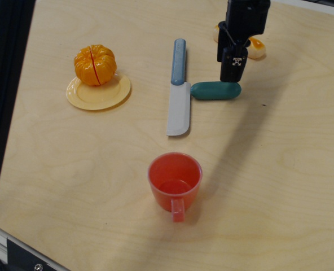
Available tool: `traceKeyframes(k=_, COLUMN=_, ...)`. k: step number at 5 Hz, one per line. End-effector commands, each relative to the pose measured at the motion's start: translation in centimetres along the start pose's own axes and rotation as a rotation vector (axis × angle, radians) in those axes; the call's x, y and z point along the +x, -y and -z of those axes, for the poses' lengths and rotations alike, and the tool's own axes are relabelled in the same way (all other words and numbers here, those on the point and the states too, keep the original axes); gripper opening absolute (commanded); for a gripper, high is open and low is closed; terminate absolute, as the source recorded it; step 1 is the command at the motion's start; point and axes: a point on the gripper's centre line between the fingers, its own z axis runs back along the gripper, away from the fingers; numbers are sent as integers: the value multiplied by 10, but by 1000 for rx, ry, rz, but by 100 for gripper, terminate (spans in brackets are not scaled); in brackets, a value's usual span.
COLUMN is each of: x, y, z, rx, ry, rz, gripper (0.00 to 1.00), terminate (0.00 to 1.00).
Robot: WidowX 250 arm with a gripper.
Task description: Put cucumber in cup
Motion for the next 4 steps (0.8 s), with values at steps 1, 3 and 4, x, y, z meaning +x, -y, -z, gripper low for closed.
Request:
traceKeyframes(k=1, x=-3, y=8, z=-11, rx=89, ry=-4, rz=-81, gripper=100, terminate=0)
traceKeyframes(k=3, x=-7, y=7, z=3, rx=82, ry=-11, rz=-116, gripper=100, terminate=0)
traceKeyframes(k=4, x=-12, y=4, z=10, rx=90, ry=-3, rz=-149, gripper=100, terminate=0)
